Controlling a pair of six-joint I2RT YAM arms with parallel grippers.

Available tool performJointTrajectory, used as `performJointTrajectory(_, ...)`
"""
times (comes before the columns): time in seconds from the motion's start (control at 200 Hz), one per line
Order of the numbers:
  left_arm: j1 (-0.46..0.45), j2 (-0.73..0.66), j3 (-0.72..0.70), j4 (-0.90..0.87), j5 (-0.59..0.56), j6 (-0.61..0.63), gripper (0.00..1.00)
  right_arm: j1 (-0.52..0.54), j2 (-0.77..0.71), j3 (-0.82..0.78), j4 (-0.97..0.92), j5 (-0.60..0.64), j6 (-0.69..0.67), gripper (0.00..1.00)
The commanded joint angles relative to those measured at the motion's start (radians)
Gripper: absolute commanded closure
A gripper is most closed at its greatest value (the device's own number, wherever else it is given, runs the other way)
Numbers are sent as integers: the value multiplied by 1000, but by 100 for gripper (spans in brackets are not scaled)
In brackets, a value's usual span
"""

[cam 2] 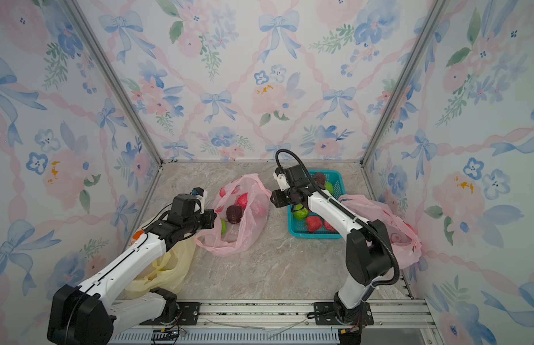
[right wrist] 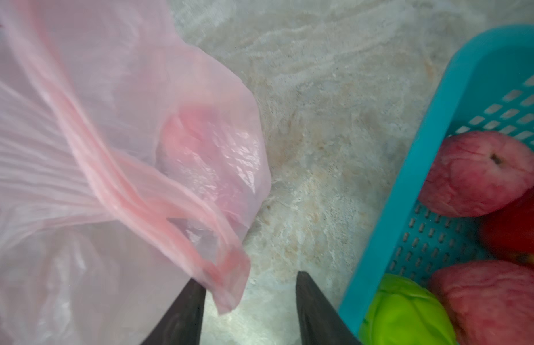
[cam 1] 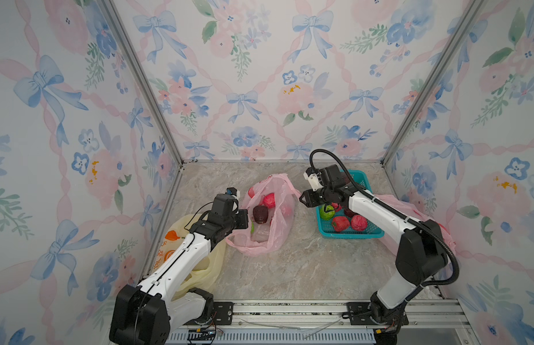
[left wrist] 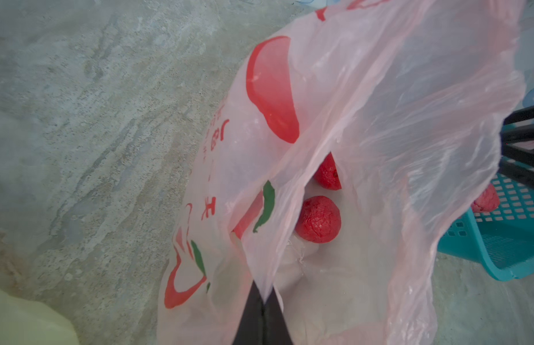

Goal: Untie the knot of a plastic bag & take out the apple
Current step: Adjust the plastic bag at the center of the board.

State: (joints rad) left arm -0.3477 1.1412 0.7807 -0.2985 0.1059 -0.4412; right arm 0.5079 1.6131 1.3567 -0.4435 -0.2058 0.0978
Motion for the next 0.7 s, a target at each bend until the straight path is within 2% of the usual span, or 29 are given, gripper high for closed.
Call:
performJointTrajectory(0.0, -5, 3, 17, 35, 3, 29, 100, 98, -130, 25, 47, -30, -32, 39)
performJointTrajectory(0.105, -6, -2, 16, 43, 1, 29, 100, 201, -152, 31, 87, -20, -27, 45)
performJointTrajectory(0.18, -7, -9, 11, 52, -1, 26, 100, 278, -110, 66, 85, -25, -12, 57)
performJointTrajectory(0.295, -7, -15, 0, 64, -4, 25, 100, 372, -4, 118, 110, -23, 10, 58)
performJointTrajectory(0.45, -7, -21, -9, 74, -1, 22, 100, 385, 184, 217, 78, 51, 75, 67)
performJointTrajectory(0.695, -6, -28, -14, 81, -5, 29, 100, 366, 364, 289, -42, 205, 72, 73)
